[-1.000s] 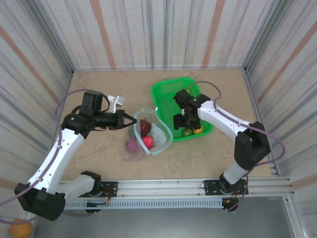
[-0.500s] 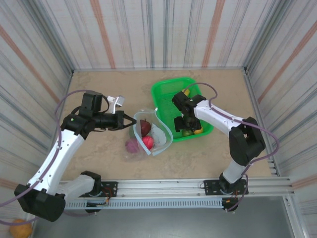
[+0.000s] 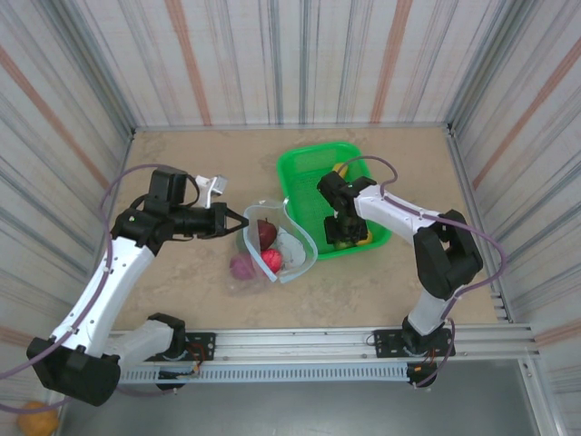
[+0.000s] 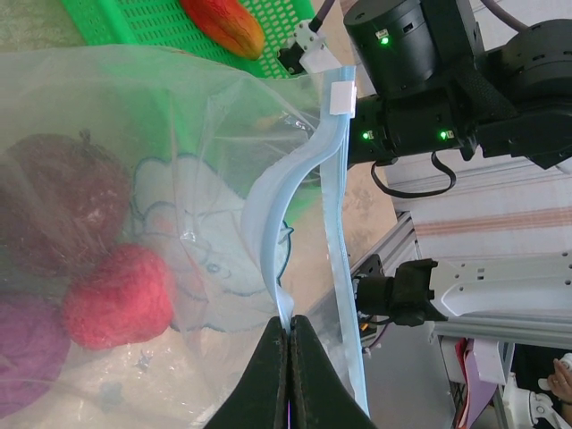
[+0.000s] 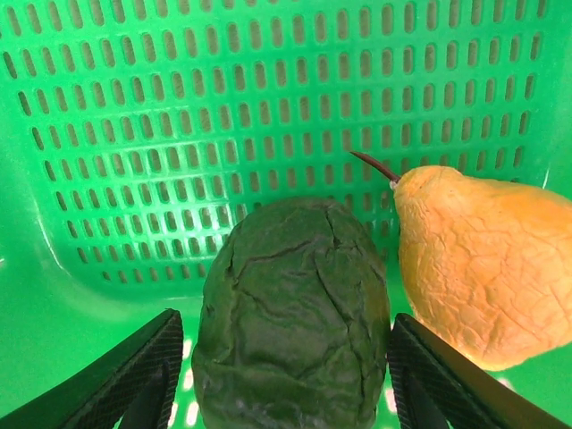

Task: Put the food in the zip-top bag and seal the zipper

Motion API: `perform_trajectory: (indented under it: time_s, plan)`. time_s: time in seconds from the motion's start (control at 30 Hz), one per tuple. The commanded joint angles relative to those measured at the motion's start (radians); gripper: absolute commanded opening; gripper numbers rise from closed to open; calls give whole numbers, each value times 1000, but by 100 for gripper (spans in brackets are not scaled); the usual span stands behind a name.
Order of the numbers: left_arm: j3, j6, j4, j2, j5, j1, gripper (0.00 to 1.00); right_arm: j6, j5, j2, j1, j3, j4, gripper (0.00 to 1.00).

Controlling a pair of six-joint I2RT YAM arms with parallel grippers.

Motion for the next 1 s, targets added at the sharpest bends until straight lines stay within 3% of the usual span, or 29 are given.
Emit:
perform_trajectory:
  time_s: [0.0, 0.13, 0.6, 0.83, 0.97]
  plan:
    - [4, 24, -23, 4, -10, 8, 0, -8, 0, -3, -2, -20, 8, 58]
    - [4, 21, -21, 6, -13, 9, 0, -9, 5, -46, -3, -20, 7, 44]
    - [9, -7, -9, -10, -16, 11, 0, 5, 6, -299, 6, 111, -50, 43]
    - [8, -35, 20, -3, 2, 13, 0, -9, -213, -504, 37, 157, 90, 42]
    - [10, -45, 31, 0, 13, 13, 0, -72, -255, -550, 113, 183, 117, 42]
